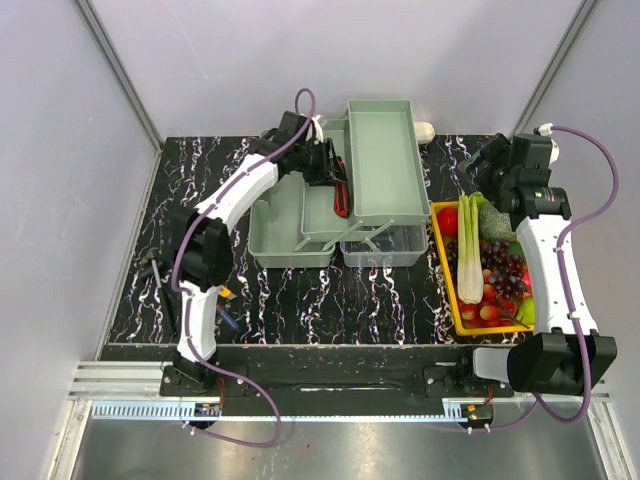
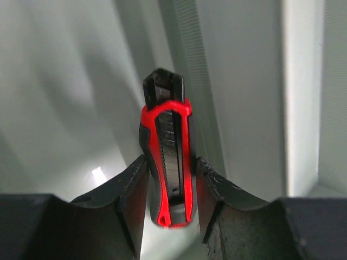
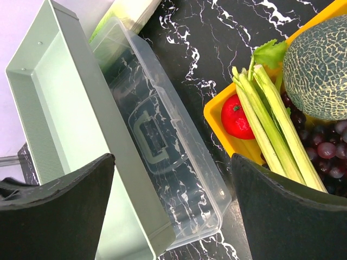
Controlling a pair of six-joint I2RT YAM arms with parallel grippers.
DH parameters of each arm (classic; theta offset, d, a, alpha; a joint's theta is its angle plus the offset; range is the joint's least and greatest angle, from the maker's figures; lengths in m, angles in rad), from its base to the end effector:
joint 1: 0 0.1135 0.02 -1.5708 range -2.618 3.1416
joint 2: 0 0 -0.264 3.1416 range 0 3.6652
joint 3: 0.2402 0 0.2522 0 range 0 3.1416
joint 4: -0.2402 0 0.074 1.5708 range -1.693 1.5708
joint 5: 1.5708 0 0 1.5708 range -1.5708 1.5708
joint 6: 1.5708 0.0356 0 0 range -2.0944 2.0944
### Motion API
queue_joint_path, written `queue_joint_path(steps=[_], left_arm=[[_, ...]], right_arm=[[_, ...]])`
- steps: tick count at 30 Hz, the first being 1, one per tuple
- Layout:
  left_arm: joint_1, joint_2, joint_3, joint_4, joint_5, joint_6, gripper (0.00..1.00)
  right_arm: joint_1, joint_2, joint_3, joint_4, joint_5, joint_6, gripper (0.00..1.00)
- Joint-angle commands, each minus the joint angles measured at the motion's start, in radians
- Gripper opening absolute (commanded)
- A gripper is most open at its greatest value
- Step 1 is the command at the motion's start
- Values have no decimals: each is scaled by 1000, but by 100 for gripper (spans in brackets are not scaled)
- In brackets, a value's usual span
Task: Pack the tool kit
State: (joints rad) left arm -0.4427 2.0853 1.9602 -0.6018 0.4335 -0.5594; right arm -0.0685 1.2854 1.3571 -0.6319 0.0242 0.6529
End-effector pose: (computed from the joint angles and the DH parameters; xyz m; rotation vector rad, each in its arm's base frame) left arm 0.4272 -0.2191 0.3016 0.0976 2.4274 -0.9883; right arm 0.2778 -0.0199 0.3860 0.7714 2.0041 0.3173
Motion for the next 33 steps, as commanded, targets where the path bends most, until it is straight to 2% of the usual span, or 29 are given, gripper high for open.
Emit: queue_joint_path(steps=[1,4,8,12,16,19,27,30,33], left_arm=[[-17,50,66,-7,-36,-74,11],[-22,74,71,-1,-9,-96,13],[-25,87,82,14,16,-122,25],[-25,78,91,17,-10,-132,32],[-24,70,100,27,-3,-149,47],[-18,58,106,30,1,-154,54],[22,-77,37,39,-45,-62,57],[67,-177,-50,27,-93,-21,57],[101,-304,-170,17,-203,33,58]], right_arm=[[-5,-23,-4,32,-21,14,92],[-5,-28,-13,32,-21,14,92],[-5,-29,-19,32,-21,17,92],[-5,-28,-18,32,-21,17,92],[-5,-28,-18,31,-21,14,92],[-5,-31,-19,31,-21,11,92],[-5,-43,-16,26,-47,13,92],[-5,-43,-24,23,-46,8,92],[-5,-52,-42,23,-50,14,92]])
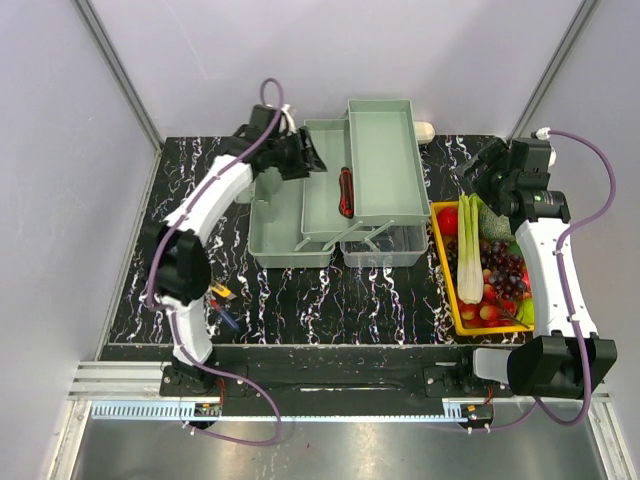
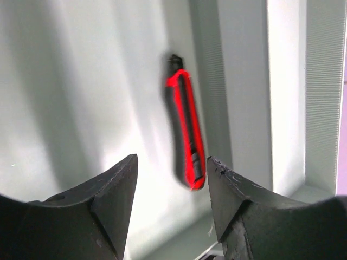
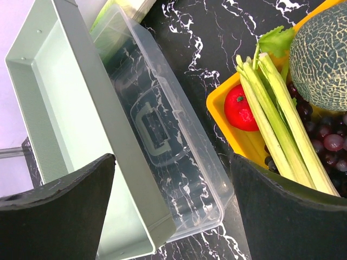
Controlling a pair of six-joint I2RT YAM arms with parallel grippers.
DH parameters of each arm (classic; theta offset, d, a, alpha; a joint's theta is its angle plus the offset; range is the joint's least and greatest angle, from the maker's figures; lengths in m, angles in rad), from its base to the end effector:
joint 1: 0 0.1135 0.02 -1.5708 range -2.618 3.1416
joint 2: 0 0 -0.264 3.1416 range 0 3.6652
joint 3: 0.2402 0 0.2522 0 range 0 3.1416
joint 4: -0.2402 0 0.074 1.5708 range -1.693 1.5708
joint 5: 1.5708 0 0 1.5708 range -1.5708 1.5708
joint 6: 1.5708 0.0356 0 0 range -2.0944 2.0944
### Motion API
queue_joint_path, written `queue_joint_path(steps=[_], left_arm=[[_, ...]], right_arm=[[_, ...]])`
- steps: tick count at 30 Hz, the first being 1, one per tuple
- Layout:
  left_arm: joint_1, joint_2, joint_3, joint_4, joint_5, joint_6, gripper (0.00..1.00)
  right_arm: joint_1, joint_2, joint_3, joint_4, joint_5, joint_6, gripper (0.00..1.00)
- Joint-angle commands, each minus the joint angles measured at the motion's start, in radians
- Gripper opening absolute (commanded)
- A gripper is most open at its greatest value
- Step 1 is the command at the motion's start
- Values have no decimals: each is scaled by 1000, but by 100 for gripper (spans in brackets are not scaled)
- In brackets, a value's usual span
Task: Pack the tool kit
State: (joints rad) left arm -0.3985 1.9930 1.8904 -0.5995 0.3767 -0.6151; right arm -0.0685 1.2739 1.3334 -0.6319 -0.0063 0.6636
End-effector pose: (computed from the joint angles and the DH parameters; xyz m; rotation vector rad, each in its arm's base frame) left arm 0.4187 -0.1905 0.3197 -0.0482 2.3994 -0.9367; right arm 0.2752 -0.0187 0.3810 0.7711 2.0221 0.3525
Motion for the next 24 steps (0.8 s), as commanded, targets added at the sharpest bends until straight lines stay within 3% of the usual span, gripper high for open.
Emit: queue_joint_path(steps=[1,6,9,16,21,24], left_arm=[[61,-258,-143,17,-197,100,58],[124,-408,-347,-63,-419,71,63],[202,-465,-470,-127,-481,20,65],[424,-562,-721,-132,-467,35,74],[578,-559,-775,-128,-454,92,91],[635,-528,-783,-120,-467,112,94]], right_arm=[[-5,-42,-28,23,-21,7,92],[-5,-56,-82,32,-15,27,92],[-5,-57,-103,31,-8,30,92],[-5,-53,-137,28,-21,30,91],[-5,-51,-168,31,-7,19,94],[-5,-41,-157,15,-4,5,94]])
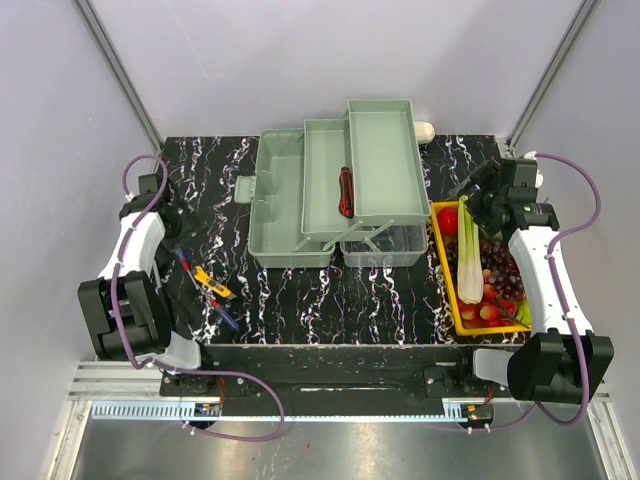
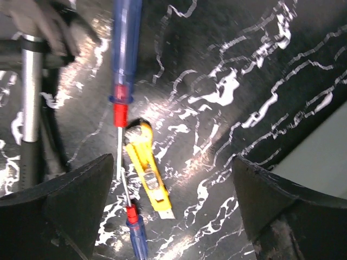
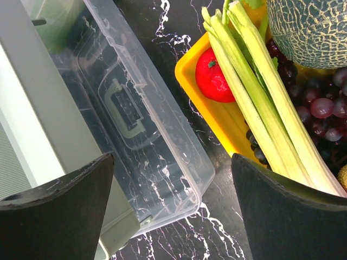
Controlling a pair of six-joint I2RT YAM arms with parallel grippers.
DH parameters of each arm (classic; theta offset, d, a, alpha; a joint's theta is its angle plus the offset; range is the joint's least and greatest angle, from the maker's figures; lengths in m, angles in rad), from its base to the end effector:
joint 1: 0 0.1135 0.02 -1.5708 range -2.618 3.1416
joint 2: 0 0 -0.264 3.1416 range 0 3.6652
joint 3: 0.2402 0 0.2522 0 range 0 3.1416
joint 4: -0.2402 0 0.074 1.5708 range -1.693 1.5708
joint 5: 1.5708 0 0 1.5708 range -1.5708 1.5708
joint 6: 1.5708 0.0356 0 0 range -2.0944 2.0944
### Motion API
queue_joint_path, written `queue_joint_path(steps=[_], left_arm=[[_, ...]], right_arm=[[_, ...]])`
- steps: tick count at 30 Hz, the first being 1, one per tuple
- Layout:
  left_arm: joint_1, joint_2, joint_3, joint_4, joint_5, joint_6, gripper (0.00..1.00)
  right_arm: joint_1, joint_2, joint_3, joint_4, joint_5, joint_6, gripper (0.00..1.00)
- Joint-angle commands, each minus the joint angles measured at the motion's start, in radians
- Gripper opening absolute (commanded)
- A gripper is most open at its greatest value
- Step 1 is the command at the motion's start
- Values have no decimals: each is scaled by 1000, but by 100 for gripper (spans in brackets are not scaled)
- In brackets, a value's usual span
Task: Pack the tool kit
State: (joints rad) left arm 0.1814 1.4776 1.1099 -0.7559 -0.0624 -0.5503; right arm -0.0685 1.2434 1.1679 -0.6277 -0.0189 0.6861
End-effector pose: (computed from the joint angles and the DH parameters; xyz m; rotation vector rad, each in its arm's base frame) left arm 0.2877 0.0550 0.2455 -0.9804 2.5058 -0.0297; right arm 0.2669 -0.0176 0.3340 0.8372 2.1398 0.3442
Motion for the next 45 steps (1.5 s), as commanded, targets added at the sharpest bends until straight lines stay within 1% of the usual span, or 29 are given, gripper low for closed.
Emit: queue_joint_path(steps=[1,4,7,9,10,13,16,19,23,26,30,32,35,39,41,43,45], left_arm=[[69,-1,-1,32,-40,44,94],[93,24,2,27,-103,24,94],[118,16,-21,29,-190,-14,96],[150,19,-30,30,-214,-20,99],[168,24,-35,35,-217,-23,99],[228,44,-33,44,-186,-30,99],[245,62,-50,70,-174,-37,99],[265,75,-105,136,-139,-57,99],[302,105,-147,170,-87,-86,99],[305,133,-140,171,-68,-89,99],[306,159,-148,175,-8,-108,99],[305,158,-154,178,15,-109,92],[305,139,-147,127,-55,-122,83],[305,105,-133,64,-175,-131,78],[305,104,-134,67,-175,-135,75],[303,118,-136,85,-136,-138,64],[291,130,-128,92,-114,-148,56]], right_arm=[[-7,-7,10,13,11,-20,94],[-7,1,12,13,13,-23,94],[-7,5,9,11,13,-26,94],[-7,7,4,13,14,-26,95],[-7,11,4,13,14,-25,95],[-8,25,16,10,7,-31,96],[-8,44,36,8,-3,-39,98],[-10,60,53,5,-10,-51,100],[-11,73,78,3,-16,-66,99],[-13,90,111,-9,-26,-74,99],[-13,94,124,-10,-24,-68,99],[-13,91,119,-10,-21,-65,99],[-13,83,110,-10,-24,-62,99],[-13,74,111,-10,-29,-60,98],[-13,77,121,-12,-33,-66,98],[-13,90,142,-20,-36,-71,97],[-13,102,168,-32,-36,-77,97]])
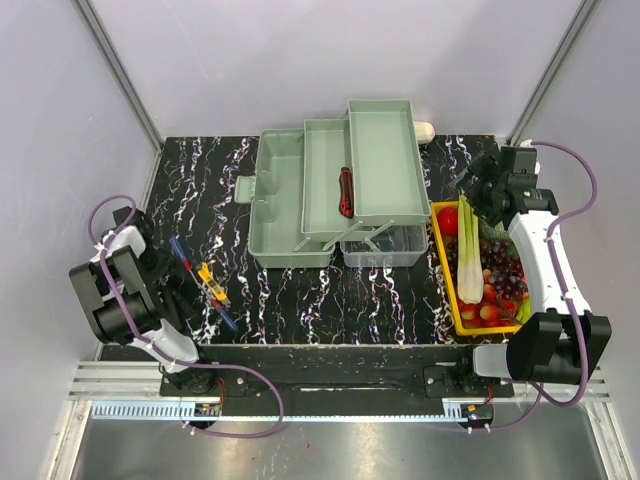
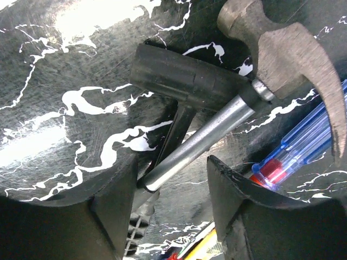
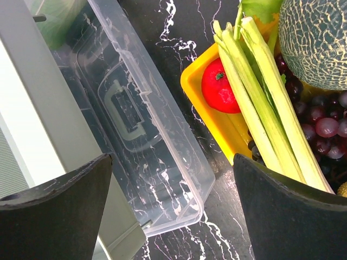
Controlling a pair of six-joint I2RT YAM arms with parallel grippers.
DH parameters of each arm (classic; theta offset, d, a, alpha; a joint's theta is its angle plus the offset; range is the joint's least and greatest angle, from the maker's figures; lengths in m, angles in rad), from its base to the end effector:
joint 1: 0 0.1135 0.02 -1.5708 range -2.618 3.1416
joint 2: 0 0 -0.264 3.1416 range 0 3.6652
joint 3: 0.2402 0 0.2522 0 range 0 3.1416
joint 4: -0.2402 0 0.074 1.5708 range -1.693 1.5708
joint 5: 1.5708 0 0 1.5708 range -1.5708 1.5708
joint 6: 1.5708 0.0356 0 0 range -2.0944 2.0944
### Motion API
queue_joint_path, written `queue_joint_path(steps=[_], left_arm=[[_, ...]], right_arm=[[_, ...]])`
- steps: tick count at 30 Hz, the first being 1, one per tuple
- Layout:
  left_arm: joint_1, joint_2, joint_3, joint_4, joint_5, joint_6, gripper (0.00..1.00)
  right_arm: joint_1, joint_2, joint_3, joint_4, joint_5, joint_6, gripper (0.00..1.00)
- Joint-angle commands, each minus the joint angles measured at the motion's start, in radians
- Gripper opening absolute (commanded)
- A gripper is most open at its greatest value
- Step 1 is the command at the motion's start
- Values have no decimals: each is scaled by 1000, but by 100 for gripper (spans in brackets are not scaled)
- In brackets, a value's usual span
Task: Pack the tool kit
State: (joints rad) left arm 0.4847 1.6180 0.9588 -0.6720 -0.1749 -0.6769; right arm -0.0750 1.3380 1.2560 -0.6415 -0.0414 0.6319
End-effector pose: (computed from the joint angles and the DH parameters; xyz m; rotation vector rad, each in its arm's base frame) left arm 0.2526 0.1400 0.1687 -1.6050 2.3901 0.2180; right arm 0.2896 -0.0203 0.3376 0.7815 2.1807 0.3332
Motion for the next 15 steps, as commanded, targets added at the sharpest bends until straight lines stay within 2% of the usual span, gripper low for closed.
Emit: queue_joint_path(steps=[1,10,15], left_arm=[[-21,-4,24,12,2,-21,52],[-124,92,132,52,81,17,23],[-187,190,242,51,118,68,0]], right_arm=[[-6,10,89,-20,-14,-24,97],[-6,-20,56,-18,6,-28,96],[-6,-37,30,-20,5,-21,95]])
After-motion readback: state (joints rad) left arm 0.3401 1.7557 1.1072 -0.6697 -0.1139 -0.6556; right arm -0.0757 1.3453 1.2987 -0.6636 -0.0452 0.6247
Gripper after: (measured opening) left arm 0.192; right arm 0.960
